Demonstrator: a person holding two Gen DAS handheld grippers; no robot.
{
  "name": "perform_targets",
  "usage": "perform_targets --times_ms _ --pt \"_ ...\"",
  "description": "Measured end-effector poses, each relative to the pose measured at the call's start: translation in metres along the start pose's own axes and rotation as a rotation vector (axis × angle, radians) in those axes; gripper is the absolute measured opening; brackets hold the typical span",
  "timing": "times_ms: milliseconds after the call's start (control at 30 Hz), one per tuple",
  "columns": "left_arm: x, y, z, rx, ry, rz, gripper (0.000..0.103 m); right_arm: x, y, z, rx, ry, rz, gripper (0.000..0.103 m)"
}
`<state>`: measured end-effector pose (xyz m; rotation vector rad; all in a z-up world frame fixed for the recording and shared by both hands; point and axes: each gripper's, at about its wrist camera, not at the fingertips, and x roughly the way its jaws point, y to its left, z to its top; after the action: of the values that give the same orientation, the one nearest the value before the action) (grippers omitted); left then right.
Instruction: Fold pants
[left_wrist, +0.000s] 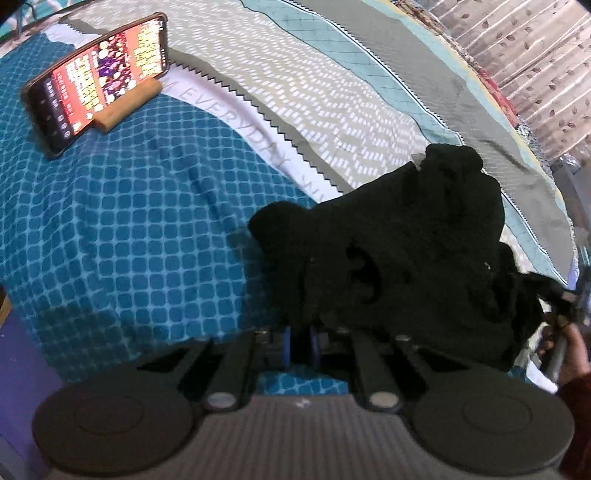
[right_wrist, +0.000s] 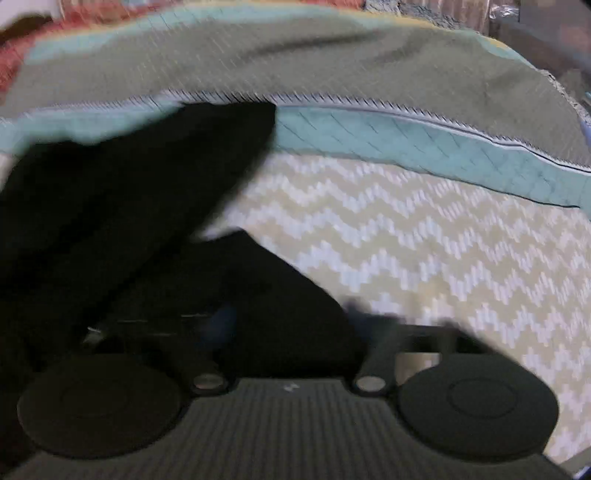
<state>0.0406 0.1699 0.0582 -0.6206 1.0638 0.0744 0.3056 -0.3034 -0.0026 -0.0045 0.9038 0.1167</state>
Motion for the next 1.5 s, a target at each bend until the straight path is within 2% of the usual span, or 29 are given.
perform_targets --times_ms 67,133,200,300,367,433,467,533,633,733,767,800,900,967,1033,1067,1100,1133,1167,1200,1300,1367,1400,1433,1500 --pt "0.000 -0.008 0.002 0.017 -0.012 0.010 0.009 -0.038 -0.022 0.006 0.122 -0.100 0.014 0.007" --pt "-0.003 -0.012 0.003 0.039 -0.038 0.000 0.009 -0.101 -0.062 0.003 0.295 -0.280 0.051 0.008" --pt "-0.008 -0.012 0.004 0.041 -0.056 -0.027 0.009 -0.161 -0.105 -0.012 0.429 -0.431 0.040 0.008" --pt "-0.010 -0.002 0.004 0.022 -0.056 -0.067 0.009 -0.225 -0.158 -0.048 0.544 -0.515 -0.049 0.008" --pt "-0.011 0.001 0.005 0.003 -0.056 -0.080 0.009 -0.244 -0.179 -0.077 0.592 -0.492 -0.107 0.009" --pt "-0.013 0.004 0.006 0.001 -0.071 -0.064 0.009 -0.255 -0.190 -0.111 0.620 -0.428 -0.245 0.014" --pt "-0.011 0.004 0.007 -0.007 -0.071 -0.063 0.009 -0.257 -0.195 -0.128 0.633 -0.398 -0.291 0.028" --pt "-0.009 0.009 0.006 -0.011 -0.057 -0.071 0.009 -0.263 -0.206 -0.171 0.696 -0.340 -0.316 0.056" --pt "-0.005 0.010 0.000 -0.001 -0.036 -0.052 0.010 -0.269 -0.214 -0.215 0.794 -0.298 -0.356 0.056" --pt "0.000 0.010 -0.002 0.000 -0.031 -0.036 0.017 -0.272 -0.217 -0.218 0.823 -0.298 -0.337 0.056" --pt "0.001 0.010 -0.003 -0.002 -0.034 -0.028 0.023 -0.272 -0.217 -0.218 0.823 -0.308 -0.323 0.056" --pt "0.003 0.010 -0.003 0.000 -0.040 -0.022 0.026 -0.269 -0.219 -0.212 0.820 -0.316 -0.306 0.056" --pt "0.011 0.011 -0.003 -0.004 -0.035 -0.011 0.035 -0.246 -0.229 -0.201 0.830 -0.334 -0.273 0.056" --pt "0.017 0.011 -0.003 -0.014 -0.021 -0.004 0.036 -0.226 -0.235 -0.191 0.835 -0.315 -0.266 0.056" --pt "0.023 0.009 -0.005 -0.016 -0.010 0.012 0.030 -0.207 -0.235 -0.184 0.838 -0.276 -0.305 0.056" --pt "0.025 0.008 -0.005 -0.015 -0.009 0.024 0.013 -0.197 -0.238 -0.180 0.834 -0.258 -0.321 0.055" --pt "0.026 0.007 -0.005 -0.015 -0.004 0.031 0.009 -0.187 -0.239 -0.175 0.824 -0.237 -0.339 0.054" --pt "0.026 0.007 -0.004 -0.017 -0.003 0.031 0.009 -0.180 -0.237 -0.170 0.805 -0.221 -0.370 0.039" --pt "0.022 0.006 -0.003 -0.014 -0.012 0.031 0.009 -0.178 -0.234 -0.164 0.767 -0.216 -0.405 0.016" --pt "0.016 0.004 -0.002 0.001 -0.027 0.028 0.008 -0.183 -0.230 -0.160 0.742 -0.238 -0.425 0.013" --pt "-0.004 0.001 0.000 0.033 -0.057 -0.005 0.008 -0.225 -0.221 -0.157 0.740 -0.405 -0.521 0.008" --pt "-0.010 0.001 -0.003 0.054 -0.053 -0.025 0.009 -0.251 -0.222 -0.167 0.770 -0.450 -0.565 0.007" --pt "-0.010 0.001 -0.008 0.071 -0.043 -0.029 0.009 -0.258 -0.223 -0.174 0.768 -0.444 -0.598 0.007" --pt "-0.008 0.000 -0.013 0.092 -0.028 -0.020 0.015 -0.261 -0.224 -0.180 0.755 -0.416 -0.630 0.008" --pt "-0.001 -0.001 -0.025 0.148 0.016 0.029 0.025 -0.255 -0.228 -0.191 0.704 -0.307 -0.683 0.013"
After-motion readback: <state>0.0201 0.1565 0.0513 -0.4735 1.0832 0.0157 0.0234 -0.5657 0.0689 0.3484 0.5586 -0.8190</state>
